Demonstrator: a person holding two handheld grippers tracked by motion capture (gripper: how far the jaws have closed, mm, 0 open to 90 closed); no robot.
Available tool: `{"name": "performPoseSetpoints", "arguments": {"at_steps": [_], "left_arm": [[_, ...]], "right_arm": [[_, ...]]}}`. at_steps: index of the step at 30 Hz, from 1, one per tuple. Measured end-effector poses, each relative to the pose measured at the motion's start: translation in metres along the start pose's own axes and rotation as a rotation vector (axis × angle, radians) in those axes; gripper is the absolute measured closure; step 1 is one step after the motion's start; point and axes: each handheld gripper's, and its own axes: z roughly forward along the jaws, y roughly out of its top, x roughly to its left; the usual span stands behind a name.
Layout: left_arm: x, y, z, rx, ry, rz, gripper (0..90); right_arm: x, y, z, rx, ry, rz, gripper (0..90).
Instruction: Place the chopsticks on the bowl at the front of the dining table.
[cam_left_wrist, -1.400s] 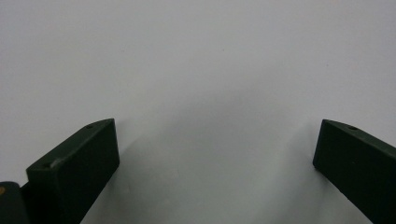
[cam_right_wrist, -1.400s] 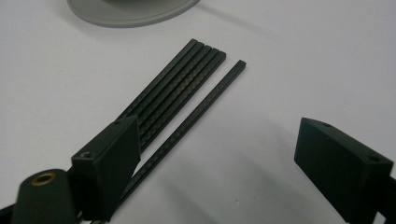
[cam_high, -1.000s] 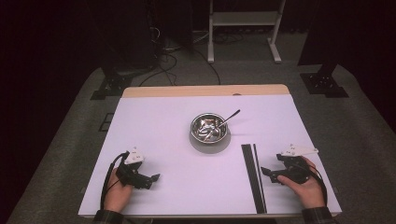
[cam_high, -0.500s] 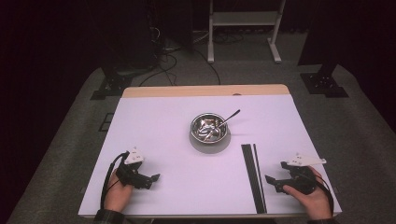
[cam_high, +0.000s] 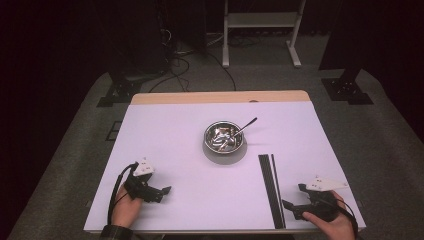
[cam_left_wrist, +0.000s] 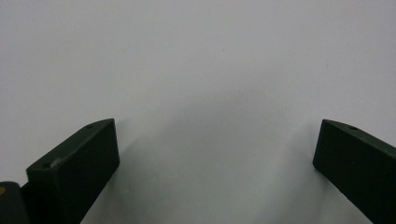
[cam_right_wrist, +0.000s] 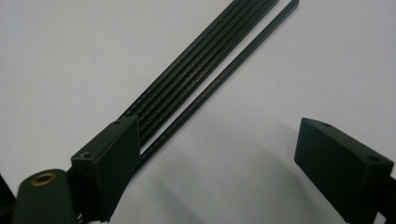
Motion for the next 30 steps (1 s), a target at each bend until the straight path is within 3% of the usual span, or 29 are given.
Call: {"name": "performPoseSetpoints", "arguments": {"at_steps": [11, 30], "left_arm": [[0.0, 0.0, 0.0, 0.0, 0.0, -0.002, 0.0], [0.0, 0.0, 0.0, 0.0, -0.001, -0.003, 0.0]], "right_arm": [[0.011, -0.009, 0.0, 0.012, 0.023, -0.005, 12.4], [0.021, -0.011, 0.0, 0.033, -0.03, -0.075, 12.3]]}}
